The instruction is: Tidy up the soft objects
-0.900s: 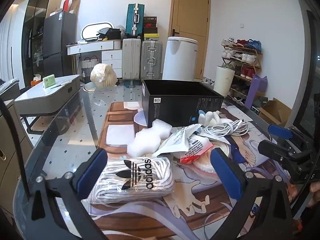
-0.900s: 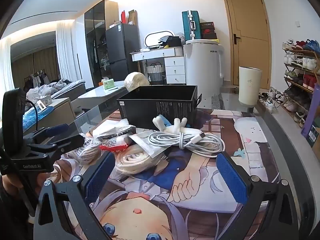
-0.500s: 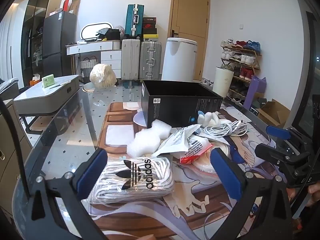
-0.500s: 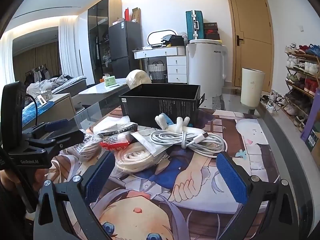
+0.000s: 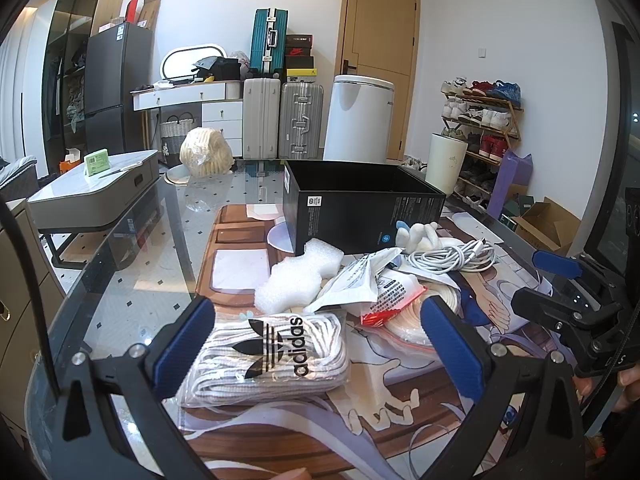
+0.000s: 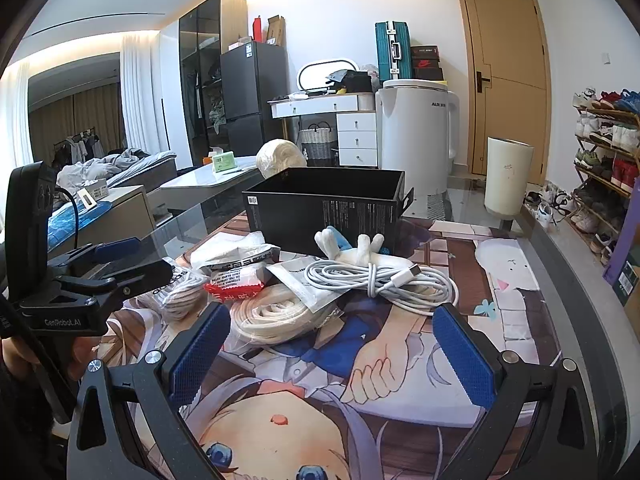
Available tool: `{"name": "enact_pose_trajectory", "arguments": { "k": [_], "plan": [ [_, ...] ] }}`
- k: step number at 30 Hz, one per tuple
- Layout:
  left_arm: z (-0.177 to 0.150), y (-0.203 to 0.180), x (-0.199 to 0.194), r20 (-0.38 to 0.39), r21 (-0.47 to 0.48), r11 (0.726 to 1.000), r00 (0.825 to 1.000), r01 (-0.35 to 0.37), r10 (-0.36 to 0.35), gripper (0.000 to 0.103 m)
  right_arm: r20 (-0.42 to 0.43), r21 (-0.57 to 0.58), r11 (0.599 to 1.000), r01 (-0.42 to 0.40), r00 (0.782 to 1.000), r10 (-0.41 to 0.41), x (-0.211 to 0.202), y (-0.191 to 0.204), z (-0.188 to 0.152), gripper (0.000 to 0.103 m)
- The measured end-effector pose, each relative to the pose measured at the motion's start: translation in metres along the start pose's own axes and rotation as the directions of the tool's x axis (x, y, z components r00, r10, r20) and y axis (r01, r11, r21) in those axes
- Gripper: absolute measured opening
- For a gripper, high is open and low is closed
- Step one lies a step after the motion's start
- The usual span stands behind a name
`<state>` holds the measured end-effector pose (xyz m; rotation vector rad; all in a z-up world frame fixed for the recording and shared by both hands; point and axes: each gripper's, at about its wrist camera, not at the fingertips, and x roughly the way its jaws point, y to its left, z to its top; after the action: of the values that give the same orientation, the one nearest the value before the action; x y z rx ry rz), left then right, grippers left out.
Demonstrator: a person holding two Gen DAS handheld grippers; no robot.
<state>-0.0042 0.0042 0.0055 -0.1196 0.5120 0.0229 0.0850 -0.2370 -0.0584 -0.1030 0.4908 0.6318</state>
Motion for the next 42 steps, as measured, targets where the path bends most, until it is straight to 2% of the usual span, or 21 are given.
{"name": "enact_pose_trajectory", "arguments": {
  "k": [42],
  "plan": [
    [-0.006,-0.003,0.008,-0.007,0.016,1.000,1.000,-0.011,0.011,0.103,-0.023,0.003,1.000,-0.013,1.000,0.013,0.002,-0.001,-0.002,0.103]
  ]
}}
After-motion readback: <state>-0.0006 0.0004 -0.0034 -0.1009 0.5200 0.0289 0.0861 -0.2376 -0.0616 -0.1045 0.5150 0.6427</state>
